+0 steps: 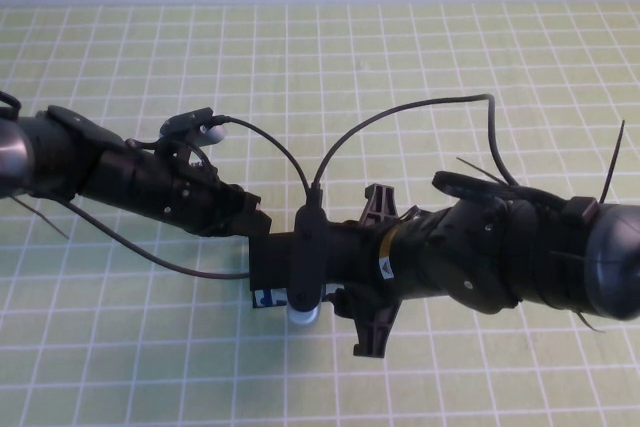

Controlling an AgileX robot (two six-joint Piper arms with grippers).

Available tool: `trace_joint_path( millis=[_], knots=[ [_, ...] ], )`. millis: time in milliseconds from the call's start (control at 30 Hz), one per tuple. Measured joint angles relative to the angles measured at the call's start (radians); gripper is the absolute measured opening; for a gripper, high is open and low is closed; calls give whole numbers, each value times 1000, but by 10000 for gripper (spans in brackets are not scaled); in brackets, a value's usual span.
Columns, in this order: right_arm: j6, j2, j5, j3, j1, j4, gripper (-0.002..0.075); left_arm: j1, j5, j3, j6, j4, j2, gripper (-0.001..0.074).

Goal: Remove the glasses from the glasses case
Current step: Pick up the glasses from the glasses case

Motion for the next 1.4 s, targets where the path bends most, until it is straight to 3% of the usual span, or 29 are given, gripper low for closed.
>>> trace_joint_path(
  millis=[433,600,867,1400],
  knots=[
    [0,66,-43,-20,0,-61,288,0,0,0,0,0,0,-3],
    [0,68,-50,-21,0,-85,218,0,2,0,0,2,0,-3],
    [-7,66,-52,-27,0,-107,41,0,2,-6,0,3,0,-3],
    [44,7,27,-90,0,-101,0,0,11,-6,0,19,0,-3]
  ],
)
